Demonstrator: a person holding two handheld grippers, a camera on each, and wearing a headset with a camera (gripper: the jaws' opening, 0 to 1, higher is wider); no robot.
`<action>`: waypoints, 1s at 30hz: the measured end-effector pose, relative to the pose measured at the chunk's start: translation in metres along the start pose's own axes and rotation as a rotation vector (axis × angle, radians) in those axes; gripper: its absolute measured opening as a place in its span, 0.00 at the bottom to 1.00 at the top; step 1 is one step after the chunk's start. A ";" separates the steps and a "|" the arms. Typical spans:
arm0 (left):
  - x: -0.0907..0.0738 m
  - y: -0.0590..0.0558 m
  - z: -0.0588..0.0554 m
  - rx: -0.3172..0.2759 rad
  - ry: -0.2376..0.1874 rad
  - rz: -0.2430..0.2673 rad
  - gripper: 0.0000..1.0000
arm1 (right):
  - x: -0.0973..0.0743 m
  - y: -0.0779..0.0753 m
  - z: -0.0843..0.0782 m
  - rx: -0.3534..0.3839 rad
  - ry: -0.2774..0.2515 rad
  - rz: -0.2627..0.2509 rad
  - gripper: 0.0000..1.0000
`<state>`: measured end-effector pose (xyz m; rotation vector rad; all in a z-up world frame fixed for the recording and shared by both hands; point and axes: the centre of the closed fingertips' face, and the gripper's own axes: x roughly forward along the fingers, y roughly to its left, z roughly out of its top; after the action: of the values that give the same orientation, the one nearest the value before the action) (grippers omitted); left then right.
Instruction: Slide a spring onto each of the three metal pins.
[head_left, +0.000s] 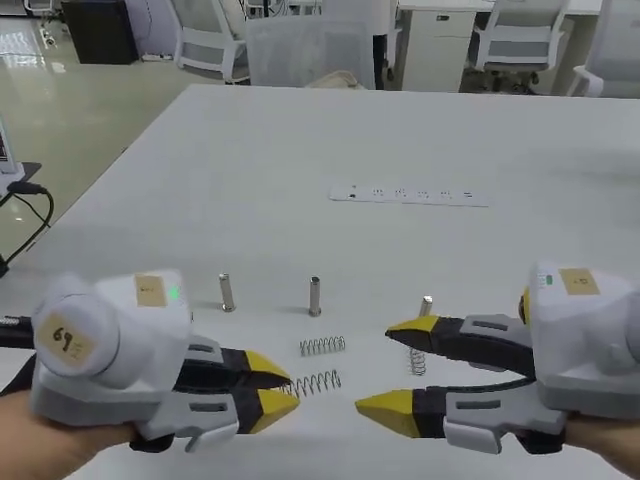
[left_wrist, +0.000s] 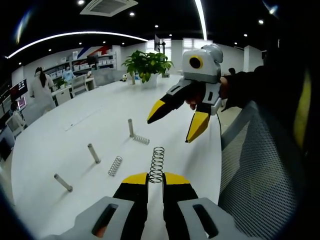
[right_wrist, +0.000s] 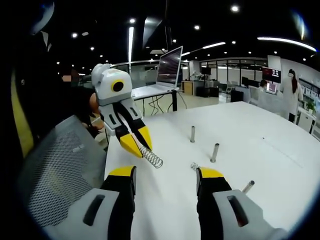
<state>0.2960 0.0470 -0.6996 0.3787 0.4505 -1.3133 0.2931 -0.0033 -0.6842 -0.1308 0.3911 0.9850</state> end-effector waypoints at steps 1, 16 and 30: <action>0.000 -0.002 0.001 0.004 -0.002 -0.005 0.03 | 0.000 0.000 0.000 0.002 0.000 0.002 0.46; 0.001 -0.020 0.012 0.036 -0.028 -0.060 0.03 | 0.006 0.018 0.002 0.016 -0.012 0.081 0.36; -0.001 -0.028 0.019 0.075 -0.050 -0.096 0.03 | 0.006 0.034 0.002 0.013 -0.012 0.160 0.22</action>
<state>0.2699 0.0322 -0.6826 0.3896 0.3820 -1.4326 0.2679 0.0208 -0.6827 -0.0823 0.4011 1.1396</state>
